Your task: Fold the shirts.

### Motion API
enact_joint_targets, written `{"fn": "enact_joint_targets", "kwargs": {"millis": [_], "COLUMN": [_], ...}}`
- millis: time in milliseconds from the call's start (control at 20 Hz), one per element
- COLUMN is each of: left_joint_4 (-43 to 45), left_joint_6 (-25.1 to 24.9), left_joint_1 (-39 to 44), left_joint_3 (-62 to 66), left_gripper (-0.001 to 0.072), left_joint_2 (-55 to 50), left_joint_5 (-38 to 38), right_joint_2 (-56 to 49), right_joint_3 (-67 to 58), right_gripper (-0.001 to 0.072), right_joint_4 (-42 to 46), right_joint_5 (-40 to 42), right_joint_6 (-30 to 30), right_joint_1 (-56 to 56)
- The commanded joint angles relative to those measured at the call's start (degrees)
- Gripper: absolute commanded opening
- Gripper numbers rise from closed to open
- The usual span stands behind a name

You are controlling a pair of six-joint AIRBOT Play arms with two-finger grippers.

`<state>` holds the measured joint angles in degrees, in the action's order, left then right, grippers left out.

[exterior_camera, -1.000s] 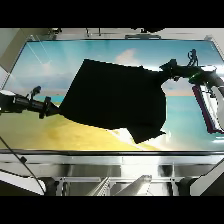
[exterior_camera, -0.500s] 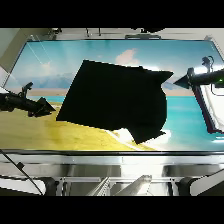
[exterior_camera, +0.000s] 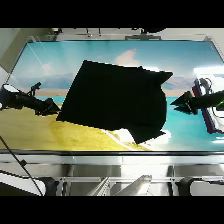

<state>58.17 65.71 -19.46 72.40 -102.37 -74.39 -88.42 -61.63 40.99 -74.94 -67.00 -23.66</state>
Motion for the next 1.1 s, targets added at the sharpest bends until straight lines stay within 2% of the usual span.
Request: {"fn": "enact_joint_targets", "kwargs": {"millis": [0,100,150,200,250,600,750,1050], "left_joint_4": [1.6,1.6,1.6,1.6,1.6,-1.3,-1.4,-1.4], "left_joint_6": [-0.6,-1.4,-1.9,-2.8,-3.3,-4.4,-4.4,-4.4], "left_joint_1": [2.3,3.5,4.0,4.6,5.1,4.0,2.4,1.6], "left_joint_3": [0.5,2.3,3.0,3.7,4.1,4.3,4.3,4.3], "left_gripper": [0.0328,0.0325,0.0232,0.0083,0.0027,0.0026,0.0026,0.0026], "left_joint_2": [-1.9,-1.9,-1.9,-1.9,-1.9,-1.9,-1.9,-1.9], "left_joint_5": [-1.1,-4.6,-6.5,-8.1,-8.9,-10.9,-11.6,-11.4], "right_joint_2": [0.7,0.2,-0.3,-1.2,-2.5,-9.3,-8.4,-7.6], "right_joint_3": [2.2,2.2,2.2,2.2,2.2,2.1,1.0,0.9], "right_gripper": [0.0423,0.0421,0.0421,0.0421,0.0421,0.0421,0.0364,0.0365], "right_joint_4": [0.2,0.9,1.0,0.9,0.8,0.9,0.9,3.9], "right_joint_5": [0.6,2.2,3.0,3.5,3.8,6.1,3.5,4.3], "right_joint_6": [-0.2,-0.2,-0.2,0.3,1.3,2.8,2.8,2.8], "right_joint_1": [0.3,0.1,0.1,0.2,0.5,5.4,2.6,-3.3]}}
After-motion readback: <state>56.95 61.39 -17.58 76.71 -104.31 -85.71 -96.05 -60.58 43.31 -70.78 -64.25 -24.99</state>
